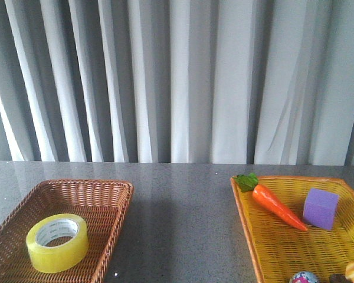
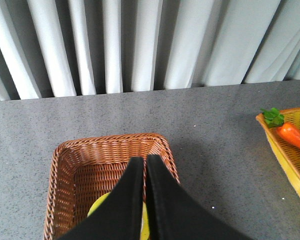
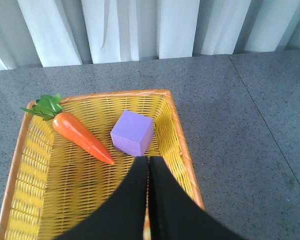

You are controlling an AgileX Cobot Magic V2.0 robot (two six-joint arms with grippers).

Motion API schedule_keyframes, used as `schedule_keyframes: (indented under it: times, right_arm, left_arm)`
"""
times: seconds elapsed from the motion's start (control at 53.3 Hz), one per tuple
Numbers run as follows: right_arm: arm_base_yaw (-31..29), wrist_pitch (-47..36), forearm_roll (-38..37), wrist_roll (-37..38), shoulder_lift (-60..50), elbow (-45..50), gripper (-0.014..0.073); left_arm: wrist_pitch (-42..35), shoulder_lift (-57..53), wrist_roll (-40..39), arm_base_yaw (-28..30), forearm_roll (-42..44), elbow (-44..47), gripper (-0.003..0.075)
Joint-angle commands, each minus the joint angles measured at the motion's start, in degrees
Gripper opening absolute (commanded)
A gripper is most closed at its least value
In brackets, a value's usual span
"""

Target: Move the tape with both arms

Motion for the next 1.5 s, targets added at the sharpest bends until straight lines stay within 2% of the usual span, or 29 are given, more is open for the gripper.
schedule_keyframes:
  times: [0.0,0.113,0.225,0.413,0.525,0.657,0.769,0.938,1.051,1.351,1.483]
  right_arm:
    - [-0.45,-3.55,-1.15,-0.31,-1.07,-1.26,-0.0008]
    - [-0.45,-3.55,-1.21,-0.32,-0.94,-1.26,-0.0008]
    - [-0.45,-3.55,-1.21,-0.32,-0.94,-1.26,-0.0008]
    - [-0.45,-3.55,-1.21,-0.32,-0.87,-1.26,-0.0008]
    - [-0.45,-3.55,-1.21,-0.32,-0.87,-1.26,-0.0008]
    - [-0.45,-3.55,-1.21,-0.32,-0.87,-1.26,-0.0008]
    - [-0.45,-3.55,-1.21,-0.32,-0.87,-1.26,-0.0008]
    - [-0.45,-3.55,-1.21,-0.32,-0.87,-1.26,-0.0008]
    - [-0.45,-3.49,-1.21,-0.32,-0.88,-1.26,-0.0008]
    - [-0.45,-3.35,-1.27,-0.32,-0.88,-1.26,-0.0008]
    - [-0.45,-3.35,-1.27,-0.32,-0.88,-1.26,-0.0008]
  left_arm:
    - [-4.25,-3.14,-1.08,-0.34,4.53,1.69,-0.0007]
    - [-7.17,-11.14,-9.05,-1.11,12.11,11.41,-0.0007]
    - [-17.65,-20.24,-15.59,-1.11,17.28,25.63,-0.0007]
    - [-39.75,-38.22,-15.52,-1.18,17.21,55.22,-0.0007]
    - [-49.39,-49.63,-15.59,-1.18,17.21,72.9,-0.0007]
    - [-56.11,-63.52,-15.73,-1.11,16.1,90.57,-0.0007]
    - [-57.63,-73.33,-15.73,-1.11,15.73,101.09,-0.0007]
    - [-57.28,-80.97,-15.64,-1.11,15.73,107.74,-0.0007]
    - [-59.61,-81.99,-15.66,-1.11,15.73,111.06,-0.0007]
    - [-57.9,-81.99,-15.03,-1.05,16.26,110.99,-0.0007]
    - [-57.9,-81.99,-15.26,1.21,15.43,110.99,-0.0007]
